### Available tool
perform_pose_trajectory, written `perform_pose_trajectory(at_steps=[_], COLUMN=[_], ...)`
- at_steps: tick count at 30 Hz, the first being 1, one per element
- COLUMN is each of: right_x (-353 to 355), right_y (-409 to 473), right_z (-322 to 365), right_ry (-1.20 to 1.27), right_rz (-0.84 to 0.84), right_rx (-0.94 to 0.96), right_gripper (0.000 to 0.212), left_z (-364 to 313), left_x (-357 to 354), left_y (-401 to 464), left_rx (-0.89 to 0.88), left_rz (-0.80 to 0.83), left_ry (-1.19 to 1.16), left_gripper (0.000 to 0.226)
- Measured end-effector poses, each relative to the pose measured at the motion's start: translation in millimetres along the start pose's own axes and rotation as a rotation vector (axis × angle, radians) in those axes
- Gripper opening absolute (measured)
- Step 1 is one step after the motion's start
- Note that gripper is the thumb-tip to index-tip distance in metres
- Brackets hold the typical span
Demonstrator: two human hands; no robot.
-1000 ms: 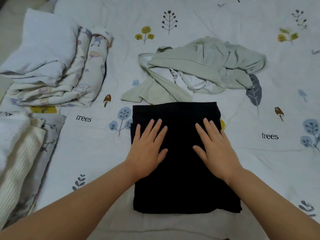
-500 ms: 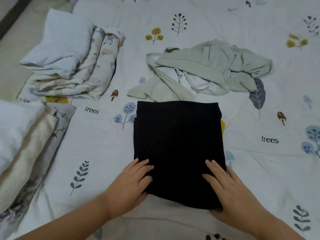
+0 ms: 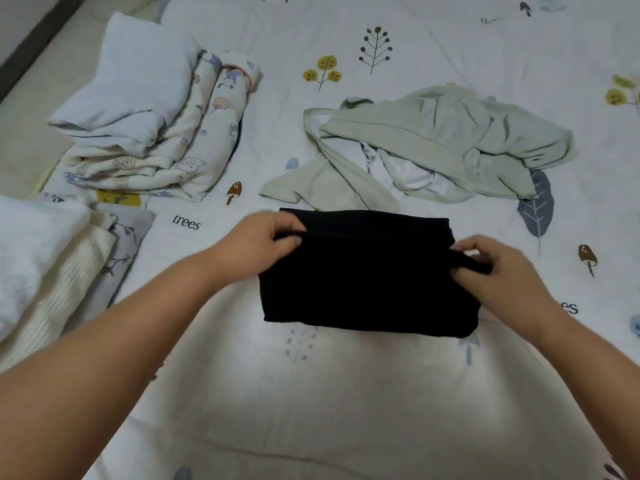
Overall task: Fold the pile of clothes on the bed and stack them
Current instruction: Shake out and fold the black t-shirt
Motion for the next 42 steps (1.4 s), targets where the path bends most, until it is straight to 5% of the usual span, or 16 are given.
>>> perform_pose_trajectory(at_steps=[6, 11, 15, 19, 24, 27, 29, 32, 36, 42], right_x=[2.6, -17.4, -64.1, -85.5, -80.0, -74.4, -62.2, -40.7, -34.6, -38.8], right_y=[61.9, 67.7, 51.0, 55.2, 70.8, 65.6, 56.2, 41.0, 33.5, 35.9], right_z=[4.3, 5.8, 3.8, -28.2, -32.8, -27.2, -19.4, -15.6, -21.6, -22.2], right_ry=[-0.182, -0.456, -0.788, -0.932, -0.860, -0.740, -0.578, -0.194, 0.043, 0.367], right_rz=[-0.213, -0.419, -0.352, -0.083, 0.043, -0.002, -0.221, -0.390, -0.199, -0.036], right_rx=[-0.049, -0.039, 0.205, 0.058, -0.022, 0.031, 0.064, -0.150, -0.449, -0.567], right_gripper=[0.013, 0.054, 0.057, 0.063, 0.078, 0.068, 0.053, 0.057, 0.069, 0.026], left_z=[1.6, 1.7, 12.7, 39.4, 43.1, 40.6, 31.5, 28.1, 31.1, 33.0], left_x=[6.6, -22.7, -72.2, -84.4, -80.4, -74.6, -64.9, -47.1, -35.7, -27.2], left_y=[55.1, 47.6, 37.7, 39.9, 51.8, 48.1, 39.2, 26.9, 25.3, 26.2], left_rx=[0.086, -0.047, -0.132, 0.024, 0.058, 0.033, 0.061, 0.369, 0.574, 0.601], left_rz=[-0.259, -0.607, -0.389, -0.193, -0.114, -0.144, -0.334, -0.516, -0.386, -0.218], left_ry=[0.439, 0.667, 0.769, 0.766, 0.746, 0.607, 0.493, 0.217, -0.133, -0.630], left_gripper=[0.022, 0.037, 0.055, 0.064, 0.071, 0.075, 0.072, 0.069, 0.072, 0.044])
Point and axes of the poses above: each hand's wrist, its own y-axis towards the middle knuckle, its own x-axis out of the back of the hand, z = x × y, the point moved 3 cm from there along y, towards the middle knuckle, and after that the axes turned 9 degrees about z, right-handed, at the moved point
